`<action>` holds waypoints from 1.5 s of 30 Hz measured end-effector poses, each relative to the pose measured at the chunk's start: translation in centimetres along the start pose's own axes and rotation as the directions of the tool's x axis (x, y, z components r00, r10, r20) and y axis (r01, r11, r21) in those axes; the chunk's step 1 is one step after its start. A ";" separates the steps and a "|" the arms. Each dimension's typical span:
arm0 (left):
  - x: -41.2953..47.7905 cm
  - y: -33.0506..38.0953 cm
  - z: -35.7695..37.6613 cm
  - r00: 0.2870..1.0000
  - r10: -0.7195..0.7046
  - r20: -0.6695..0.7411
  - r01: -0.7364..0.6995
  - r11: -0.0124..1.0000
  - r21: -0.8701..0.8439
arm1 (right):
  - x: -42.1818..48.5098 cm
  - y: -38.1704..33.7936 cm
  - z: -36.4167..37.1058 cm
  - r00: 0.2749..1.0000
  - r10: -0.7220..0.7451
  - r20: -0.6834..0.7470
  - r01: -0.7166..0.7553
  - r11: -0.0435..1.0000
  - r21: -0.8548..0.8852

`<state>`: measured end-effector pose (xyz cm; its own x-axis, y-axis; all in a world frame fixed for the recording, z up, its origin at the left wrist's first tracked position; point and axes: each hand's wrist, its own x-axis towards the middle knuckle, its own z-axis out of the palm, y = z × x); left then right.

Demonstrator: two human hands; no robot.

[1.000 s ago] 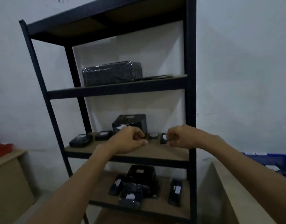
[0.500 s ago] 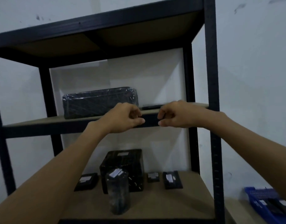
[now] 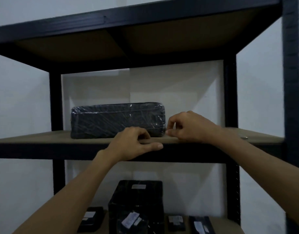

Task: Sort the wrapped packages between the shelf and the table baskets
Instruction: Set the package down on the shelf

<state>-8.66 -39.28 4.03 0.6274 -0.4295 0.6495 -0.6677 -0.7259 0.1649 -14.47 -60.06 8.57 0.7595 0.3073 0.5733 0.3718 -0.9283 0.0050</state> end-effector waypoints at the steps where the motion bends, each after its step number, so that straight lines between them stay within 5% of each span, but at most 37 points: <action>1: 0.0 -0.4 -0.1 1.000 -0.003 -0.004 0.003 1.000 0.015 | 1.0 -0.1 0.7 0.999 -0.019 -0.043 0.018 1.000 -0.023; 7: -0.3 -1.3 1.0 0.986 0.081 -0.142 -0.056 0.984 0.172 | 6.8 -0.3 3.3 0.959 -0.074 -0.273 -0.003 0.963 -0.270; 12: -0.9 -1.8 2.1 0.942 0.213 -0.260 -0.134 0.948 0.290 | 9.6 -0.2 4.1 0.992 0.016 -0.124 -0.016 1.000 -0.004; 14: -0.8 -2.0 2.5 0.907 0.283 -0.313 -0.185 0.934 0.306 | 8.9 -0.5 4.5 0.983 -0.002 -0.183 0.012 0.999 0.052; 19: -0.8 -2.7 3.7 0.799 0.432 -0.418 -0.289 0.886 0.364 | 6.8 -1.2 5.3 0.901 -0.123 -0.417 0.036 0.977 -0.209; 29: -0.9 -2.8 4.0 0.769 0.457 -0.447 -0.294 0.873 0.388 | 5.3 -2.1 4.8 0.794 -0.295 -0.532 0.063 0.910 -0.410; 45: -1.0 -2.3 4.1 0.776 0.423 -0.467 -0.260 0.890 0.373 | 5.2 -2.5 5.0 0.775 -0.275 -0.569 0.047 0.923 -0.382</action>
<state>-6.10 -39.34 -0.08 0.0175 -0.3894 0.9209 -0.6082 -0.7352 -0.2993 -8.80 -55.07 7.46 0.1820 0.3745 0.9092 0.1751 -0.9222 0.3448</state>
